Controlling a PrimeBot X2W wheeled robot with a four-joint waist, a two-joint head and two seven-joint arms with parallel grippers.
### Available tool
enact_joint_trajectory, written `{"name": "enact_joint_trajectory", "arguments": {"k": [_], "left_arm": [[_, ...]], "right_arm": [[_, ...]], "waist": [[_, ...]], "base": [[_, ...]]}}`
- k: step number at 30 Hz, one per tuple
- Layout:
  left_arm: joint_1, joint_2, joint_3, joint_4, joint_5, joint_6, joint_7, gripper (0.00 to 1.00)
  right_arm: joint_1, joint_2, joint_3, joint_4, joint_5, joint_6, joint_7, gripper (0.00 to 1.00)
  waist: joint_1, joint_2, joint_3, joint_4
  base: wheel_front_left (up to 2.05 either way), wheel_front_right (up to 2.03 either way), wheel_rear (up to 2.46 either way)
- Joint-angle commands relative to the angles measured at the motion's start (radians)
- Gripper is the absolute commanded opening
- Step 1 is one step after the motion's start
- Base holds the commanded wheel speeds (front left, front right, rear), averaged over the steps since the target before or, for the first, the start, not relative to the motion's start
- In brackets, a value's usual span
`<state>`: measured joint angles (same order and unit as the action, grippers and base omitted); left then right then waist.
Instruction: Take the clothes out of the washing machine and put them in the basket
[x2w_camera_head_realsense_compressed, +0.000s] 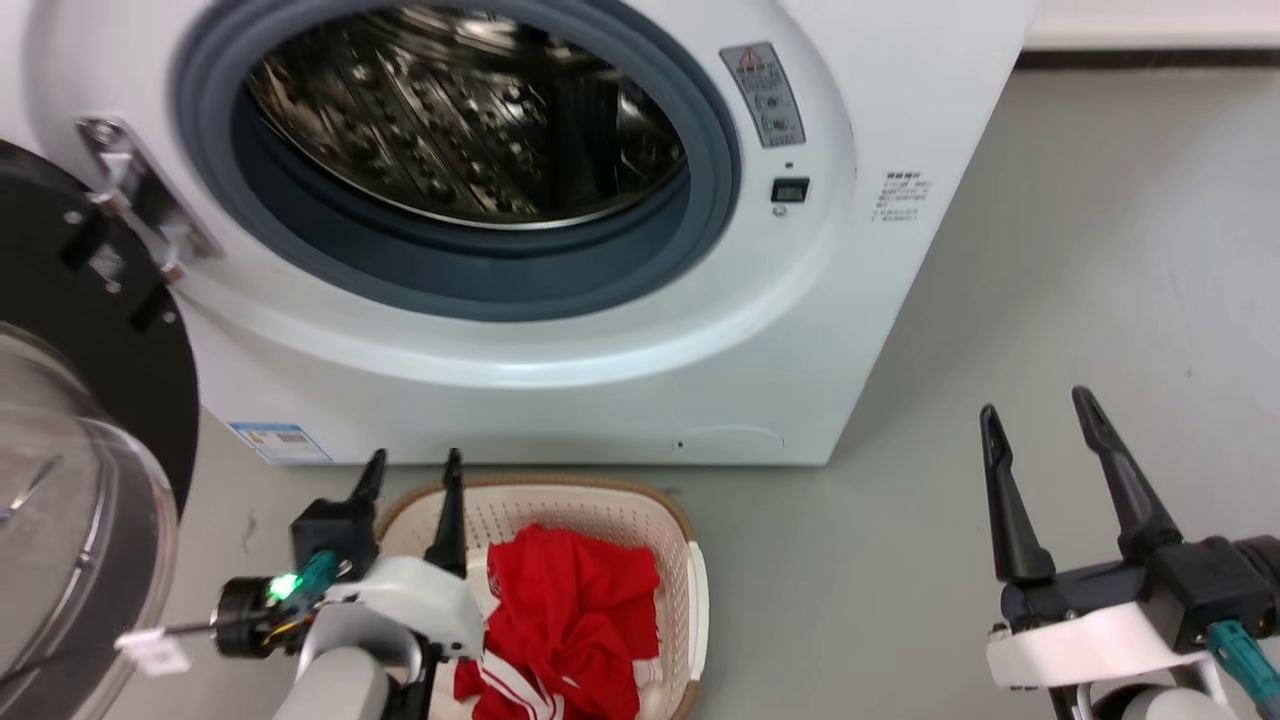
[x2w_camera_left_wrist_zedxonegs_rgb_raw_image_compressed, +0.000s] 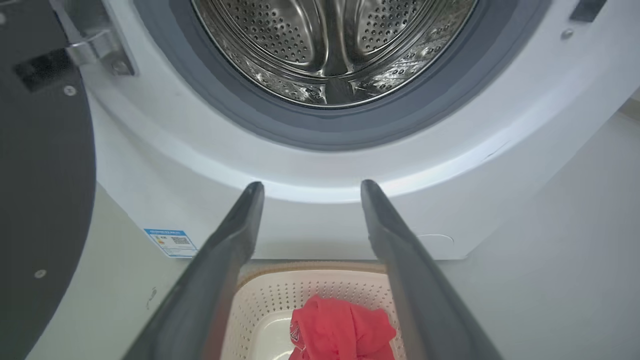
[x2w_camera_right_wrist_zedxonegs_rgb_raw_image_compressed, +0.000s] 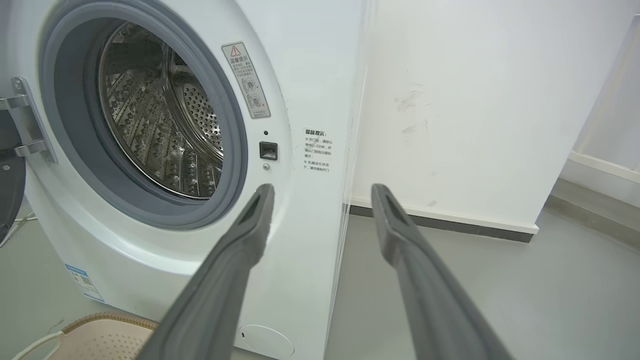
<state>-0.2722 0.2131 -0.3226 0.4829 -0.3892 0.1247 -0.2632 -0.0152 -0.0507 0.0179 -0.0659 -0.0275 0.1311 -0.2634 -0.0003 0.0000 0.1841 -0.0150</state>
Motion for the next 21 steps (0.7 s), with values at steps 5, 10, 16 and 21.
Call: {"name": "enact_joint_trajectory", "arguments": {"k": [5, 10, 16, 21], "left_arm": [[0.115, -0.039, 0.125, -0.177, 0.089, -0.007, -0.002, 1.00], [0.199, -0.087, 0.216, -0.309, 0.163, -0.027, -0.002, 1.00], [0.282, -0.120, 0.277, -0.393, 0.238, -0.045, -0.002, 1.00], [0.324, -0.135, 0.293, -0.395, 0.278, -0.064, -0.002, 1.00]], "right_arm": [[0.041, 0.001, -0.004, 0.000, 0.008, -0.001, -0.002, 1.00], [0.065, 0.001, -0.010, -0.004, 0.021, -0.001, -0.002, 1.00], [0.098, 0.001, -0.020, 0.000, 0.043, -0.001, -0.002, 1.00], [0.120, 0.001, -0.024, 0.007, 0.054, -0.001, -0.002, 1.00]], "waist": [[0.0003, 0.0000, -0.077, 0.021], [0.0003, 0.0000, -0.114, 0.022], [0.0003, 0.0000, -0.158, 0.020], [0.0003, 0.0000, -0.177, 0.018]], "base": [[0.00, 0.00, 0.00], [0.00, 0.00, 0.00], [0.00, 0.00, 0.00], [0.00, 0.00, 0.00]]}}
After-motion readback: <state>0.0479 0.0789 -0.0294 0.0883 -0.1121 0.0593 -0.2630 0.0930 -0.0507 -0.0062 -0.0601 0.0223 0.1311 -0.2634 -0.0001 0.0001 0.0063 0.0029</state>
